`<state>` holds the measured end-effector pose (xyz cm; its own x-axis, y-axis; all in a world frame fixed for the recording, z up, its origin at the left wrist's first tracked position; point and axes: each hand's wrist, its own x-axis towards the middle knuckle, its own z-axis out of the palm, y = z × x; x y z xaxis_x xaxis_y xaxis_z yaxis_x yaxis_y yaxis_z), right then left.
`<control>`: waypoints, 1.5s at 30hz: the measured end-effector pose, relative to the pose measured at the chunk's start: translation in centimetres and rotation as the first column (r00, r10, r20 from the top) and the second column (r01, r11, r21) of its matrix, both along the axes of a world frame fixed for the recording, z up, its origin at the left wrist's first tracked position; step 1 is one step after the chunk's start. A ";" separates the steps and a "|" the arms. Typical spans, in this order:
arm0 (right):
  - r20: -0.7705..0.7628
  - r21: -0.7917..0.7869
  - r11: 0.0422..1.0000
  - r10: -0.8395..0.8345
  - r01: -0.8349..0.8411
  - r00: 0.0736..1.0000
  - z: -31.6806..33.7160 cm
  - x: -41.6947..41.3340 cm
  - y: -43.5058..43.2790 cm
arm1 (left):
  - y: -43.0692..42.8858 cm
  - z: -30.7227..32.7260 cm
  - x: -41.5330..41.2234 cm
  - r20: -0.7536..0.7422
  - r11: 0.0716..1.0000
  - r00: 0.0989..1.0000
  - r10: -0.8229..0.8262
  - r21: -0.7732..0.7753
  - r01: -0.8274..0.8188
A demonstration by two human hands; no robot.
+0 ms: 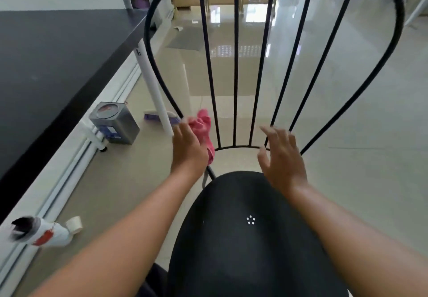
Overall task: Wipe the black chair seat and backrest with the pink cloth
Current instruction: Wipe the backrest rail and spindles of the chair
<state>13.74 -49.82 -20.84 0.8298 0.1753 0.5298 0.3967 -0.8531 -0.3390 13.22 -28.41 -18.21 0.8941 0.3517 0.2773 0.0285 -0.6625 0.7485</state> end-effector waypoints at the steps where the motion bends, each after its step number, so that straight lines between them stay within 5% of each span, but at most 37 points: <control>1: -0.081 -0.005 0.999 -0.038 0.037 0.996 -2.1 -1.8 -1.1 | -0.3 -1.6 0.0 -0.002 0.997 0.999 -0.034 0.068 0.034; 5: -0.363 -0.236 0.965 -0.195 0.113 0.911 -9.5 -9.2 -2.7 | -1.1 -5.9 1.2 -0.044 0.930 0.997 -0.068 0.358 0.080; 8: -0.479 -0.337 0.935 -0.269 0.108 0.836 -11.0 -11.2 -2.5 | -1.6 -7.4 2.1 -0.137 0.929 0.990 -0.024 0.364 0.073; 14: -0.501 -0.373 0.921 -0.298 0.108 0.813 -10.2 -11.1 -2.3 | -3.3 -9.1 -1.7 -0.078 0.908 0.975 -0.208 0.355 0.223; 22: -0.507 -0.359 0.927 -0.289 0.106 0.812 -10.1 -11.1 -2.0 | -6.7 -7.8 2.7 -0.061 0.964 0.995 -0.079 0.250 0.092; 26: -0.521 -0.340 0.934 -0.285 0.111 0.804 -9.7 -11.2 -1.9 | -8.5 -7.3 2.1 0.018 0.862 0.939 -0.343 0.403 0.307; 30: -0.520 -0.330 0.938 -0.274 0.105 0.809 -9.6 -11.2 -2.0 | -11.9 -8.0 3.4 -0.035 0.879 0.952 -0.304 0.374 0.295; 35: -0.547 -0.269 0.961 -0.212 0.070 0.810 -9.2 -11.2 -2.2 | -17.1 -8.4 1.5 -0.013 0.760 0.818 -0.575 0.361 0.540; 37: -0.546 -0.255 0.964 -0.207 0.074 0.812 -9.2 -11.2 -2.2 | -18.1 -8.5 2.3 -0.094 0.756 0.814 -0.573 0.322 0.570; 41: -0.540 -0.233 0.969 -0.203 0.086 0.817 -9.2 -11.1 -2.1 | -18.3 -8.9 3.6 -0.411 0.520 0.659 -0.630 0.407 0.751; 45: -0.541 -0.241 0.966 -0.215 0.095 0.813 -9.4 -11.2 -2.0 | -18.4 -7.6 4.4 -0.517 0.525 0.615 -0.595 0.329 0.785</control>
<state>2.53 -51.80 -30.22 0.9956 0.0679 -0.0642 0.0472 -0.9583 -0.2817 17.62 -46.76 -25.79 0.8470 -0.5162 -0.1270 -0.4460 -0.8201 0.3586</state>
